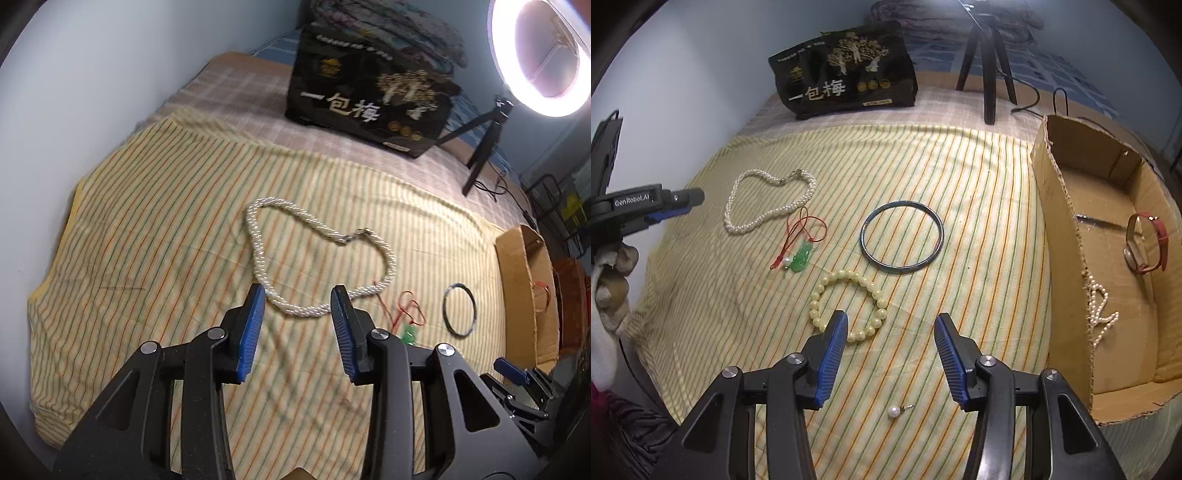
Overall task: Organize jewelry
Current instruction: 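Move both tools back over the bed toward the pearl necklace and jade pendant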
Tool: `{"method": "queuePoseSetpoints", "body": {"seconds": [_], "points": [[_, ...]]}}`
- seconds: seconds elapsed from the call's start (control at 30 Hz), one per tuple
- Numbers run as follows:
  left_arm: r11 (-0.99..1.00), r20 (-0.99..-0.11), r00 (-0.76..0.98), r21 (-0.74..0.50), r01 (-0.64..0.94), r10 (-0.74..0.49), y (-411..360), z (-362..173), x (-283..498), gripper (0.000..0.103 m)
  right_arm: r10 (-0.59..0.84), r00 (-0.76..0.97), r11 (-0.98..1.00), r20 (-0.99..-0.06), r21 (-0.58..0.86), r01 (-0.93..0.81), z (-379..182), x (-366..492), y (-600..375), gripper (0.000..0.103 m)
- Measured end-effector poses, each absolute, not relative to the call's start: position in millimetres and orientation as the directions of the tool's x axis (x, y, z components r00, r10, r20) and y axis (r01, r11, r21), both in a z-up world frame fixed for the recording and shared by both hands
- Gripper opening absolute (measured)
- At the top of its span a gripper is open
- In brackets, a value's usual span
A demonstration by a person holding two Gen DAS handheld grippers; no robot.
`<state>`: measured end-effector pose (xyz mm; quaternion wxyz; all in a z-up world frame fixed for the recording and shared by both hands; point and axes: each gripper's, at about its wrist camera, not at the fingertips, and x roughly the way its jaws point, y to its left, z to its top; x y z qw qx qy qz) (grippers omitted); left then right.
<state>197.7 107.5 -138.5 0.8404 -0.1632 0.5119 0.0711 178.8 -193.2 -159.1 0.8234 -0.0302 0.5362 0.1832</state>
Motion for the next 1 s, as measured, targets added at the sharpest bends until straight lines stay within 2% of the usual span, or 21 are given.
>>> {"method": "queuePoseSetpoints", "body": {"seconds": [0.57,1.0], "points": [[0.887,-0.914,0.399,-0.244,-0.391,-0.076,135.6,-176.5,217.2,0.037,0.406,0.281,0.894,-0.87,0.313,-0.321,-164.6,220.1,-143.9,0.05],[0.871,-0.924,0.375,-0.243,-0.428,-0.074,140.4,-194.4,231.7,0.037,0.41,0.242,0.9,-0.879,0.348,-0.261,-193.1,242.4,-117.7,0.033]]}}
